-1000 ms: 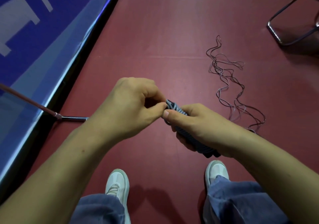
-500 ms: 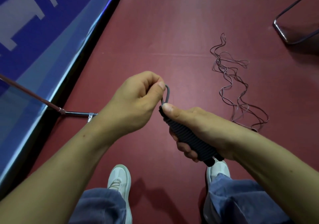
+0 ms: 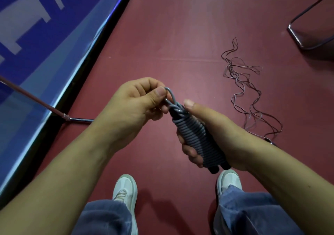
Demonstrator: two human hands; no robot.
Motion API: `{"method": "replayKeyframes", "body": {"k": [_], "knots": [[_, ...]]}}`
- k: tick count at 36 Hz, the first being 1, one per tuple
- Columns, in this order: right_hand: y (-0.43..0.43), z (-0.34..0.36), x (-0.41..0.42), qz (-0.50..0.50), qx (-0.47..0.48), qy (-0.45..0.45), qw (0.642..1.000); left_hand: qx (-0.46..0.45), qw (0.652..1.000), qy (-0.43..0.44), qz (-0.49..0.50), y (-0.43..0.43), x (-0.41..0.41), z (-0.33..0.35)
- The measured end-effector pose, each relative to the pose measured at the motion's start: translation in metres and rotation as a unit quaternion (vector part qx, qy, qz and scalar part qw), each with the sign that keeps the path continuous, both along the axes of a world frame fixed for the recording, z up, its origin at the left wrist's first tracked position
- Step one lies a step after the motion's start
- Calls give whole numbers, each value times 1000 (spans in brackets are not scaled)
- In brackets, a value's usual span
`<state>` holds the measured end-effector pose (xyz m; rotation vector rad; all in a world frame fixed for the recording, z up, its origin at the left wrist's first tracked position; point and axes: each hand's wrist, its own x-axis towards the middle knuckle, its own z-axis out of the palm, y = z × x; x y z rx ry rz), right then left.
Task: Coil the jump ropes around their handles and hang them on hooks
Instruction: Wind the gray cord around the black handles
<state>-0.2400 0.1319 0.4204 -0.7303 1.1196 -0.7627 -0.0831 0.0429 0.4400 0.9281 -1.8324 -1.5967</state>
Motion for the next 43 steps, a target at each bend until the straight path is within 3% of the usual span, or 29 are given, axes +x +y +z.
{"method": "replayKeyframes", "body": {"k": [1, 4, 8, 14, 21, 33, 43], "knots": [[0, 0, -1, 1, 11, -31, 999, 58, 997, 45, 31, -2, -1, -2], [0, -2, 0, -1, 5, -69, 998, 121, 985, 102, 64, -10, 7, -5], [-2, -3, 2, -18, -48, -21, 998, 156, 968, 183, 73, -6, 3, -4], [-5, -5, 6, -50, -57, 9, 997, 162, 961, 194, 113, -9, -1, -4], [-5, -3, 8, -27, 1, -34, 999, 157, 972, 172, 38, -8, 6, 3], [-8, -7, 15, -31, -28, -16, 999, 189, 948, 210, 144, -9, -2, -2], [-12, -1, 19, -81, -53, 8, 995, 147, 965, 181, 123, -21, 6, -7]]}}
